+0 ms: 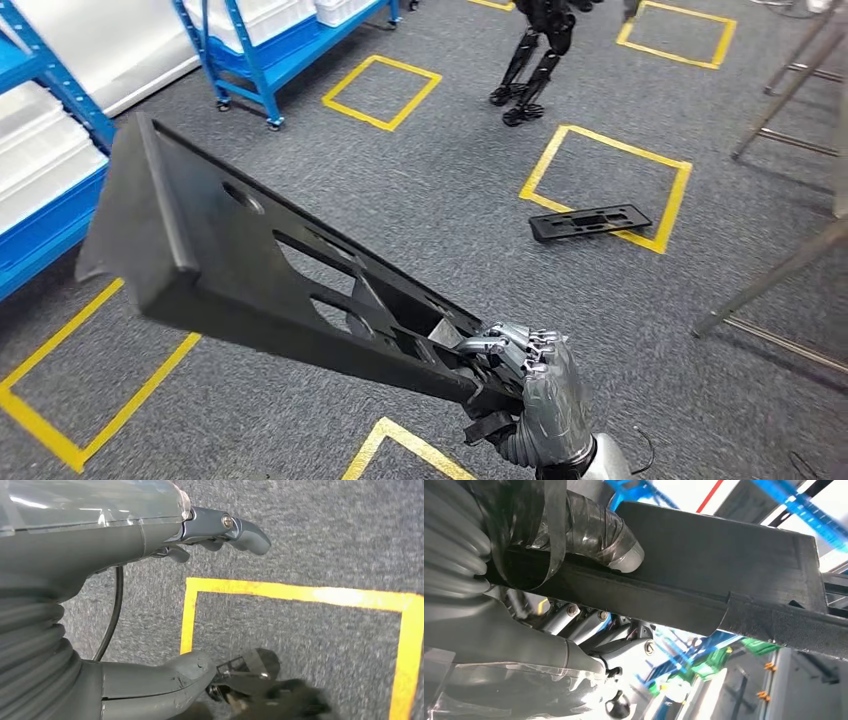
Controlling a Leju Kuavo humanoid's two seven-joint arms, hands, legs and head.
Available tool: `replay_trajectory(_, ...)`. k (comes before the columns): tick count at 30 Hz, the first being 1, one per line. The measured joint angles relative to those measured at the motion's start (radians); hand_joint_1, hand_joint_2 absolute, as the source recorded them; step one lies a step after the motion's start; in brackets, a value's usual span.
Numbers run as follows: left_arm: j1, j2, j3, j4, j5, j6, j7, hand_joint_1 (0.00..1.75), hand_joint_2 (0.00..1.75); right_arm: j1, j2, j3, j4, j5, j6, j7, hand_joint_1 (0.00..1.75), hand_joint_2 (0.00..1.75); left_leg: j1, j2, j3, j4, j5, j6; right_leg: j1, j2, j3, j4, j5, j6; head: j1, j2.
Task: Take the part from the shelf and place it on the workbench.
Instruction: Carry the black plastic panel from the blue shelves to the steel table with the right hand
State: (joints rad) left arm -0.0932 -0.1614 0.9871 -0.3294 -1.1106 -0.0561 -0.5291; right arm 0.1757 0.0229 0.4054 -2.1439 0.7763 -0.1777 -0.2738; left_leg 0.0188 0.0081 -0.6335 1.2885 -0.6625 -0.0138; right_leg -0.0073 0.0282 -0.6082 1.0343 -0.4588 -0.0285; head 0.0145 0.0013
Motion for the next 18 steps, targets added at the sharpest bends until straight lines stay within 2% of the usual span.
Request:
replay_trajectory(1,0.001,0.000,0.000,0.000,0.001,0.000,0.000,0.00,1.75,0.002,0.000,-0.002,0.000,0.000,0.000,0.001,1.75,1.75,0.000,-0.001,-0.006,0.004,0.015,0.002,0.002,0.014,0.000,0.001,0.000,0.000,0.000,0.000)
replay_trajectory(2,0.001,0.000,0.001,0.000,0.002,0.000,0.000,0.00,1.75,0.003,0.000,-0.005,-0.001,0.000,0.000,0.003,1.75,1.75,0.000,-0.005,0.005,-0.032,0.048,0.006,0.004,0.027,0.001,0.002,0.000,0.000,0.000,0.000)
replay_trajectory(3,0.001,0.000,0.001,0.000,0.003,0.000,0.000,0.00,1.75,0.004,0.000,-0.008,-0.003,0.000,0.001,0.005,1.75,1.75,0.000,-0.015,0.030,-0.095,0.089,0.011,0.004,0.040,0.002,0.004,0.000,0.000,0.000,0.000)
replay_trajectory(4,0.001,0.000,0.003,0.000,0.005,0.000,0.000,0.00,1.75,0.005,0.000,-0.012,-0.006,0.001,0.002,0.007,1.75,1.75,-0.001,-0.037,0.058,-0.163,0.122,0.016,0.005,0.052,0.001,0.006,0.000,0.001,0.000,0.000)
replay_trajectory(5,0.001,0.000,0.005,0.000,0.007,0.000,0.000,0.00,1.75,0.006,0.000,-0.016,-0.008,0.003,0.003,0.009,1.75,1.75,-0.001,-0.057,0.080,-0.219,0.141,0.021,0.004,0.064,-0.001,0.008,0.001,0.004,0.000,0.000)
replay_trajectory(7,0.002,0.000,0.012,0.000,0.010,0.000,0.000,0.00,1.75,0.011,0.000,-0.026,-0.013,0.006,0.006,0.012,1.75,1.75,-0.005,-0.079,0.099,-0.266,0.147,0.027,0.001,0.084,-0.008,0.008,0.007,0.016,0.000,0.000)
replay_trajectory(8,0.002,0.000,0.014,0.000,0.011,0.000,0.000,0.00,1.75,0.015,0.000,-0.033,-0.016,0.008,0.006,0.012,1.75,1.75,-0.006,-0.071,0.101,-0.272,0.149,0.029,-0.002,0.094,-0.012,0.005,0.011,0.024,0.000,0.000)
replay_trajectory(9,0.001,-0.001,0.016,0.000,0.011,0.000,0.001,0.00,1.75,0.018,0.000,-0.042,-0.019,0.008,0.005,0.013,1.75,1.75,-0.005,-0.061,0.104,-0.278,0.154,0.034,-0.003,0.094,-0.013,0.005,0.012,0.030,0.000,0.000)
replay_trajectory(10,0.002,-0.001,0.017,0.000,0.011,0.000,0.001,0.00,1.75,0.021,0.001,-0.052,-0.021,0.007,0.003,0.013,1.75,1.75,-0.004,-0.050,0.108,-0.287,0.160,0.041,-0.001,0.077,-0.018,0.013,0.005,0.035,0.000,0.000)
replay_trajectory(11,0.004,-0.002,0.018,0.000,0.010,0.000,0.002,0.00,1.75,0.022,0.001,-0.063,-0.023,0.006,0.000,0.013,1.75,1.75,-0.002,-0.036,0.111,-0.296,0.166,0.047,0.000,0.051,-0.030,0.039,-0.014,0.040,0.000,0.000)
replay_trajectory(13,0.011,-0.001,0.021,0.000,0.008,0.000,0.003,0.00,1.75,0.026,0.002,-0.083,-0.024,0.003,-0.004,0.013,1.75,1.75,-0.004,-0.009,0.114,-0.304,0.171,0.056,0.001,-0.004,-0.078,0.142,-0.076,0.046,0.000,0.000)
replay_trajectory(14,0.017,0.000,0.024,0.000,0.008,0.000,0.003,0.00,1.75,0.030,0.002,-0.092,-0.024,0.002,-0.004,0.013,1.75,1.75,-0.006,0.006,0.113,-0.303,0.170,0.057,-0.001,-0.014,-0.108,0.207,-0.106,0.050,0.000,0.000)
replay_trajectory(15,0.021,0.002,0.025,0.000,0.007,0.000,0.003,0.00,1.75,0.034,0.002,-0.100,-0.024,0.001,-0.005,0.013,1.75,1.75,-0.007,0.020,0.113,-0.302,0.169,0.057,-0.005,-0.018,-0.129,0.253,-0.120,0.054,0.000,0.000)
replay_trajectory(16,0.025,0.003,0.027,0.000,0.006,0.000,0.003,0.00,1.75,0.039,0.002,-0.107,-0.024,0.001,-0.005,0.013,1.75,1.75,-0.008,0.035,0.113,-0.301,0.167,0.057,-0.008,-0.021,-0.135,0.270,-0.118,0.057,0.000,0.000)
replay_trajectory(17,0.027,0.003,0.028,0.000,0.006,0.000,0.003,0.00,1.75,0.042,0.002,-0.111,-0.025,0.001,-0.005,0.013,1.75,1.75,-0.008,0.048,0.114,-0.301,0.165,0.054,-0.011,-0.026,-0.118,0.243,-0.097,0.060,0.000,0.000)
replay_trajectory(18,0.027,0.003,0.029,0.000,0.006,0.000,0.003,0.00,1.75,0.044,0.002,-0.115,-0.025,0.001,-0.005,0.013,1.75,1.75,-0.008,0.058,0.116,-0.300,0.162,0.052,-0.013,-0.034,-0.086,0.189,-0.067,0.062,0.000,0.000)
